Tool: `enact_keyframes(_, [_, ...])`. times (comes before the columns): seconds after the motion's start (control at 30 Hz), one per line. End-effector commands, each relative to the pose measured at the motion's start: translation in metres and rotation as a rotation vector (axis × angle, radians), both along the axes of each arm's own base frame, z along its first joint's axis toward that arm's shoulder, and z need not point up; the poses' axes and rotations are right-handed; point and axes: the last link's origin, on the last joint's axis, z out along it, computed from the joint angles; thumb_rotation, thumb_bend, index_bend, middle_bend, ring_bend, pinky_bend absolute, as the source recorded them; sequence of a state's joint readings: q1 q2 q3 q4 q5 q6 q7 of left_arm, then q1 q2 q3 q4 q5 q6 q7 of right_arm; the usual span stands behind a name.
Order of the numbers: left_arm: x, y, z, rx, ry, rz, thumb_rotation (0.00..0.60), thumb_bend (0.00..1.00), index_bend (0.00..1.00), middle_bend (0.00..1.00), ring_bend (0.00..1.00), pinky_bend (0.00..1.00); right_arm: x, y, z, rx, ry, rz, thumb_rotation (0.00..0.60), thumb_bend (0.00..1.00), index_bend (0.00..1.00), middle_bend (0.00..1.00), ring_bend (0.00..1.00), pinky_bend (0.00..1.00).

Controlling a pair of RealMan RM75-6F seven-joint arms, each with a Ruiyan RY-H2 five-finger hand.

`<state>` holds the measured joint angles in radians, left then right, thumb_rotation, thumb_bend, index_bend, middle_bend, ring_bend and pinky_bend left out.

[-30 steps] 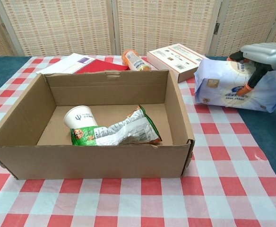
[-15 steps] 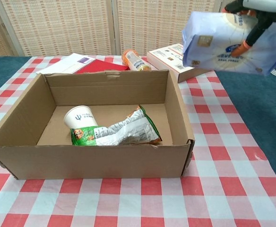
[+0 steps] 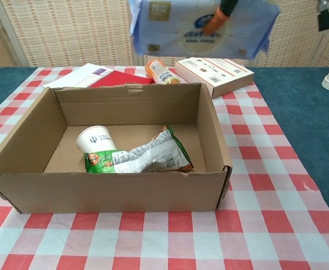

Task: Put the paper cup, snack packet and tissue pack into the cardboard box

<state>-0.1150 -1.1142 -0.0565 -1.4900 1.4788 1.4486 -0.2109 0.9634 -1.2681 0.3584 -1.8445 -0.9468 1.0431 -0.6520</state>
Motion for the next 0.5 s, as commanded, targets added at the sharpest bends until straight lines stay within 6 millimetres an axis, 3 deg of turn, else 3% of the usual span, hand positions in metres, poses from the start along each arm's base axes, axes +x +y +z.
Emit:
enact_keyframes(0.03, [0.000,0.000,0.001,0.005,-0.002,-0.004,0.600,0.24,0.14,0.05,0.00,0.29,0.016,0.014,-0.016,0.044,-0.015,0.039,0.600,0.19,0.82,0.47,0.47,0.64])
enact_keyframes(0.27, [-0.002,0.001,0.002,0.008,-0.004,0.003,0.600,0.24,0.14,0.05,0.00,0.29,0.029,0.036,-0.036,0.113,-0.047,0.096,0.600,0.19,0.81,0.47,0.47,0.64])
enact_keyframes(0.5, [-0.002,0.001,0.002,0.006,-0.004,0.002,0.600,0.24,0.14,0.05,0.00,0.29,0.034,0.045,-0.046,0.158,-0.103,0.146,0.600,0.19,0.82,0.47,0.48,0.64])
